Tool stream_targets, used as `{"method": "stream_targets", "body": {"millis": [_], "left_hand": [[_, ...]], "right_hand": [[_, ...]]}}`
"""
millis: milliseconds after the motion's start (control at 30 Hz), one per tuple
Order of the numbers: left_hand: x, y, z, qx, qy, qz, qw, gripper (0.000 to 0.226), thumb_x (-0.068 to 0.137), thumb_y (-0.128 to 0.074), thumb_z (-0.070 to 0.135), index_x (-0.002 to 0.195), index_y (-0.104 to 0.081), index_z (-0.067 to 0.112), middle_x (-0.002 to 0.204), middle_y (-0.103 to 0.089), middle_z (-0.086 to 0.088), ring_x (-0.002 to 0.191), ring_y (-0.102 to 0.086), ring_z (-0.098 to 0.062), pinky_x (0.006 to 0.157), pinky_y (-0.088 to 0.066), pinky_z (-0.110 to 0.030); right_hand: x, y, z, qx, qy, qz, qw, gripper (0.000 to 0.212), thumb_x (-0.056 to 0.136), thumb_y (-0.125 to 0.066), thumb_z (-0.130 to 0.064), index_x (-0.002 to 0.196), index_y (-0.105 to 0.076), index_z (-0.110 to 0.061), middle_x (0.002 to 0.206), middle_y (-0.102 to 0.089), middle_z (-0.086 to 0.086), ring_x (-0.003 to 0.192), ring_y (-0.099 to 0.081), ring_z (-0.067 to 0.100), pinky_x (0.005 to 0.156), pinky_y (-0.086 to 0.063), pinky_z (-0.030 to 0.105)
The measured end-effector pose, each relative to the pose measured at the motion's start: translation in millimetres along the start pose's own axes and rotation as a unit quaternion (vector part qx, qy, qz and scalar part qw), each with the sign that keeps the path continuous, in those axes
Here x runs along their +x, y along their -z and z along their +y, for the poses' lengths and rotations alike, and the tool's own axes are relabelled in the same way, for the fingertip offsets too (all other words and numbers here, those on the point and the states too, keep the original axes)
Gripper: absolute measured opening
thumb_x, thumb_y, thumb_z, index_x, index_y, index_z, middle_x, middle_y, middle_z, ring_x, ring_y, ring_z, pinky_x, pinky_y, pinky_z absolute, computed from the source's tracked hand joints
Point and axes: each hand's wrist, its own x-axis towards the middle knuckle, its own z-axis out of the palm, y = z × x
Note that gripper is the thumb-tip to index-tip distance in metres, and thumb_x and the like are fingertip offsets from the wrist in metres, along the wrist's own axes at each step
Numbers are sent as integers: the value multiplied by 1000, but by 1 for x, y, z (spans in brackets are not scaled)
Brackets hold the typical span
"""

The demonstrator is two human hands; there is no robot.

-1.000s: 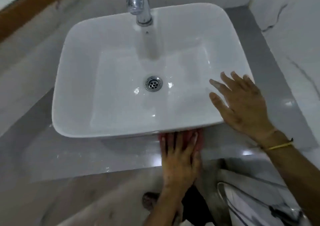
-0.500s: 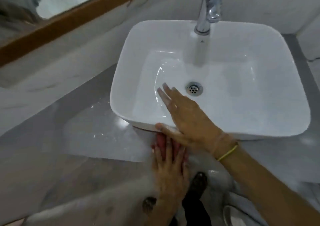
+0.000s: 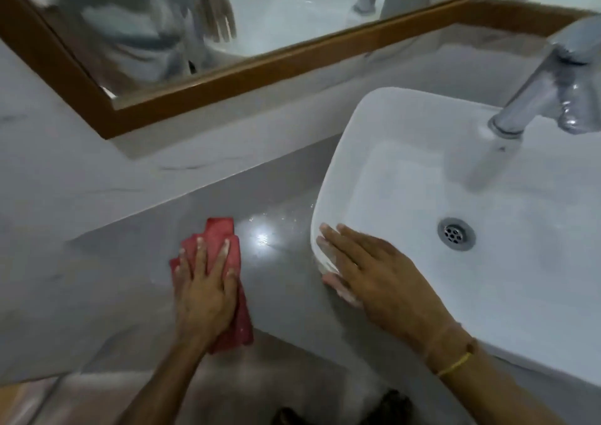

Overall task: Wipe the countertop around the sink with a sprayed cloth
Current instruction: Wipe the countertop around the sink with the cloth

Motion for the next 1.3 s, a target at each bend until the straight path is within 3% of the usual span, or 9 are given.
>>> {"method": "stream_targets", "body": {"millis": [333,433,500,600,733,867,1100,1200,1300], "left_hand": [[97,12,90,4,-72,55,996,56,98,-25,39,152,-19,25,161,-17,-14,148,-13,-37,121,-13,-47],[71,4,112,9,-177,26,984,55,99,-18,40,152,-14,28,163,-12,-6,150,-4,-29,122,-8,-45],[41,-5,102,14,-231,-4,973,55,98,-10,41,153,-7,31,164,-4,0,151,7,-25,121,-6,-47],[-1,-14,64,-7,-248,-26,968,54,98,-17,43,151,-10,37,163,-6,0,151,4,-24,121,-11,-48],[21,-9,22,25,-196,-15,980,55,96,-14,44,151,-11,38,163,-13,0,151,-1,-24,121,-11,-48],[98,5,58,26,-153,13,988,57,96,-11,46,151,-18,34,162,-16,-5,150,-12,-28,121,-10,-46],[161,7,156,88,-301,19,949,56,98,-14,40,153,-12,27,163,-13,-6,149,-9,-30,121,-2,-47],[114,4,127,57,-400,0,915,55,98,-25,40,150,-25,24,160,-24,-9,146,-21,-30,119,-13,-50],[55,-4,67,13,-424,-15,905,49,99,-28,38,147,-33,28,159,-28,-3,148,-20,-24,119,-17,-51]], "right_hand": [[-1,-12,0,-21,28,40,999,45,75,-74,-23,113,-63,-3,116,-70,15,102,-69,26,86,-57,35],[2,-8,-3,-9,16,36,999,30,92,-53,-25,105,-70,-4,111,-72,13,97,-71,24,82,-58,33],[3,-6,-5,9,3,24,1000,45,100,-32,-28,102,-72,-6,108,-74,11,94,-72,23,78,-58,32],[3,-5,-6,17,-11,25,1000,52,101,-25,-29,99,-73,-7,106,-74,8,93,-72,22,75,-60,31],[4,-9,-4,19,-7,43,999,43,98,-38,-29,97,-73,-6,103,-75,10,92,-72,22,74,-61,32],[3,-14,-2,15,8,58,998,30,90,-54,-32,106,-58,-7,102,-75,10,92,-72,20,76,-60,30],[1,-14,-2,13,0,44,999,30,96,-44,-33,109,-53,-8,105,-75,11,93,-71,22,80,-59,30],[0,-13,-2,21,-3,42,999,28,94,-48,-31,108,-54,-7,105,-74,12,94,-71,23,81,-59,31],[-1,-15,-1,26,2,37,999,29,93,-50,-32,108,-54,-7,106,-74,10,96,-71,22,82,-58,29]]}}
